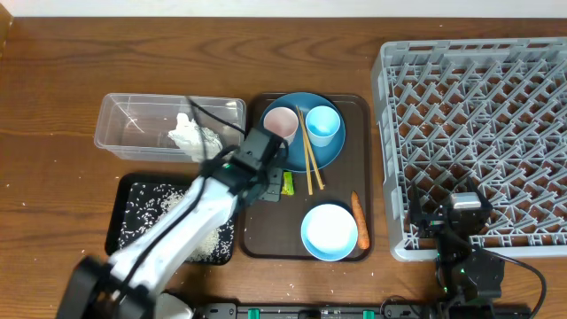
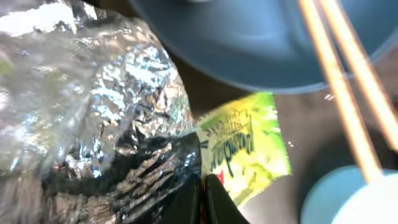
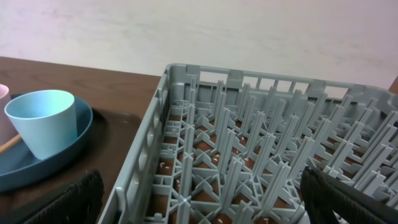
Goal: Sort waste into correct bins and load items into the dishwasher rack
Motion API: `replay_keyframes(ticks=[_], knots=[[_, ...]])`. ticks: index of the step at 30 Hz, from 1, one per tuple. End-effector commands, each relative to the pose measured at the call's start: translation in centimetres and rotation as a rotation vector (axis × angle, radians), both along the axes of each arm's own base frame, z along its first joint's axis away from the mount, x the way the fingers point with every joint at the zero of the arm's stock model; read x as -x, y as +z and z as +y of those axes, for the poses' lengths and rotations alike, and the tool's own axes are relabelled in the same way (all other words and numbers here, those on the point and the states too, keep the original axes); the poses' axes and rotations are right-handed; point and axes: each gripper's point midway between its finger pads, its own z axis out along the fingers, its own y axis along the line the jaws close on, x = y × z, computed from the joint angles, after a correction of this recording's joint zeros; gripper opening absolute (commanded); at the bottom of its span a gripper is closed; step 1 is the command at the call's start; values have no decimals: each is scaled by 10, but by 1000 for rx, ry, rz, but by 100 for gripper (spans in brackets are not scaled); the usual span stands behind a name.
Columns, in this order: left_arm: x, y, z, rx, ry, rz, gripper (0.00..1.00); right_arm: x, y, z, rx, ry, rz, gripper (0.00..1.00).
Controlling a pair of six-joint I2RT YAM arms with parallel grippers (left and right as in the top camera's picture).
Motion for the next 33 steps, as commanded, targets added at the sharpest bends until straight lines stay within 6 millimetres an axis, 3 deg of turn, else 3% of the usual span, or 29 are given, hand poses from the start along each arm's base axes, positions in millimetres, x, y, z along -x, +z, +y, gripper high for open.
replay_keyframes(ticks=[1,5,13,17,21,33], knots=[[4,30,2,30,-3,-62,6,0,-2,-4,7,-20,6,99],[17,52,18,13,14,-98,6,0,-2,-4,7,-20,6,99],[42,65,68,-164,81,-118,6,0,-2,-4,7,-20,6,99],[52,61,74,-192,76,-78,8,0,-2,-4,7,-20,6,99],[58,58,77,-207,73,-55,17,0,-2,-4,7,-20,6,99],[57,59,82,-231,82,-62,17,0,-2,-4,7,-20,6,99]])
